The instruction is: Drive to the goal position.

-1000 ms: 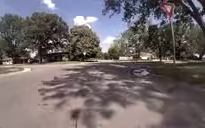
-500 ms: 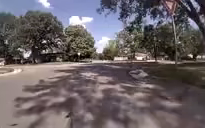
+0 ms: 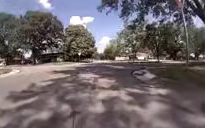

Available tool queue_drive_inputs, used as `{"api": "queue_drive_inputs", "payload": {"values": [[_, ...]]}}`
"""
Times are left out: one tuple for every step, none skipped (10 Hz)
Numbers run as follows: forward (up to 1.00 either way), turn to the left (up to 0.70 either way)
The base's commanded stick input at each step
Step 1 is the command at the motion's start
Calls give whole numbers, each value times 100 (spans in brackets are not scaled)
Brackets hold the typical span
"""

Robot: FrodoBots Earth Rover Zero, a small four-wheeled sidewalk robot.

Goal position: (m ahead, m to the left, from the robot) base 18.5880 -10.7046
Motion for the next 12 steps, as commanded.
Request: {"api": "queue_drive_inputs", "payload": {"values": [[100,0],[100,0],[100,0],[100,0],[100,0],[100,-7],[100,-26],[100,-6],[100,0],[100,0],[100,0],[100,0]]}}
